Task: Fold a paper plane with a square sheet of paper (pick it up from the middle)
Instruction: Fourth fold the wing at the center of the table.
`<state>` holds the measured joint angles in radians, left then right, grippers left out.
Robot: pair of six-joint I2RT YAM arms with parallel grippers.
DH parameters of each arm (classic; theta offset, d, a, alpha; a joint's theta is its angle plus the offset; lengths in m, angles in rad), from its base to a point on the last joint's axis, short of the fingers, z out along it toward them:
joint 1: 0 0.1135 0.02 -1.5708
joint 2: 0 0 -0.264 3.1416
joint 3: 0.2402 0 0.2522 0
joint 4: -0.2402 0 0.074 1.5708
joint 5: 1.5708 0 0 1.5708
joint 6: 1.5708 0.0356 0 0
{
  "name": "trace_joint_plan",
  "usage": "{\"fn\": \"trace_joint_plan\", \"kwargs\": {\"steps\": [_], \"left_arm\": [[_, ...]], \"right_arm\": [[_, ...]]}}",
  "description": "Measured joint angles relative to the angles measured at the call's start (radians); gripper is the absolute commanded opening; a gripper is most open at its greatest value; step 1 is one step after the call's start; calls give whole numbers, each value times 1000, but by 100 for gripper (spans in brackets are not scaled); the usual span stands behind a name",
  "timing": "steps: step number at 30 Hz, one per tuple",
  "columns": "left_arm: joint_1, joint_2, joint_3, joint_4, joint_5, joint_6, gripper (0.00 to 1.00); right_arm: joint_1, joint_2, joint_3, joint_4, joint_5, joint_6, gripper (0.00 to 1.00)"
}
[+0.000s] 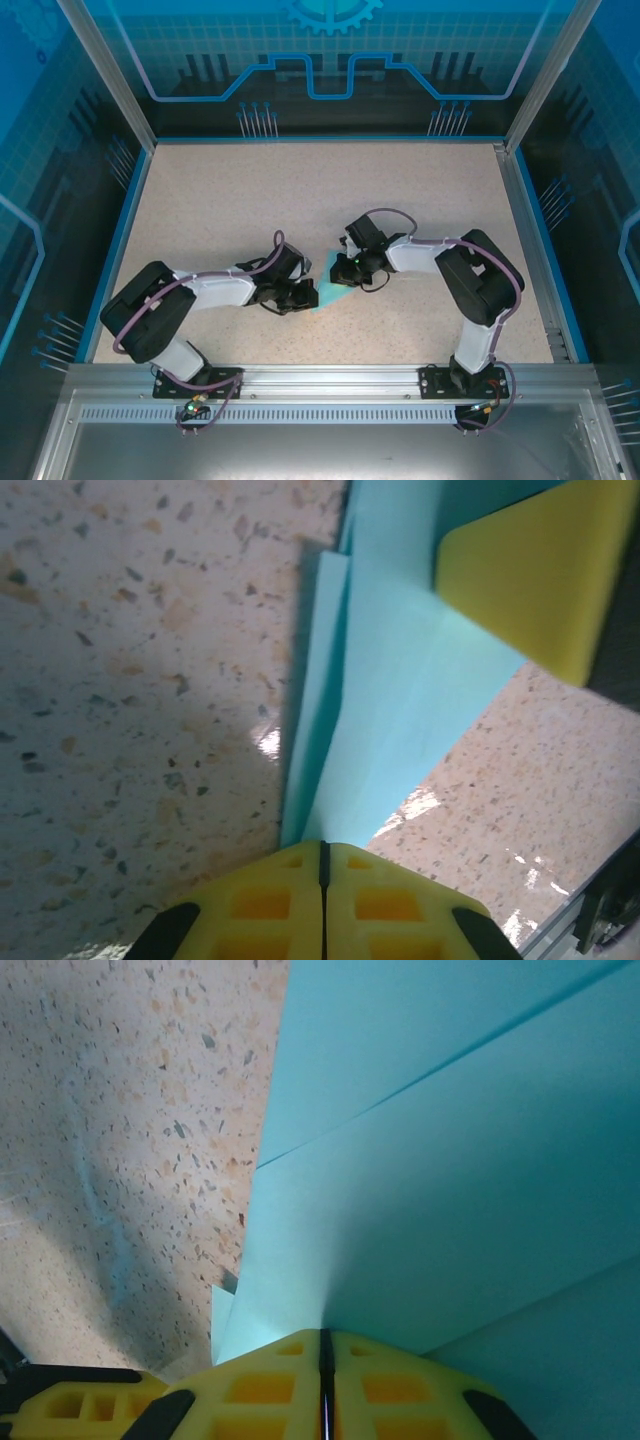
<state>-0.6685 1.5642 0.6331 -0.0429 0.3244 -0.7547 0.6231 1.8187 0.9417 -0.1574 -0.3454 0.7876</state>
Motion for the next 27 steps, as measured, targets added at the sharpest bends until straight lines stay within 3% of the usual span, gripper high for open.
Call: {"fn": "trace_joint_plan", "kwargs": {"steps": [9,23,27], "left_arm": [[0,7,0,1,-5,-3,0],[0,6,0,-1,-6,-3,0],[0,1,0,-2,-6,-3,7]], "right_arm": [[35,-109,-33,67,3,-44,11],[102,-36,-105,155,-29,-44,10],[102,-29,-97,148,-29,-44,10]]}}
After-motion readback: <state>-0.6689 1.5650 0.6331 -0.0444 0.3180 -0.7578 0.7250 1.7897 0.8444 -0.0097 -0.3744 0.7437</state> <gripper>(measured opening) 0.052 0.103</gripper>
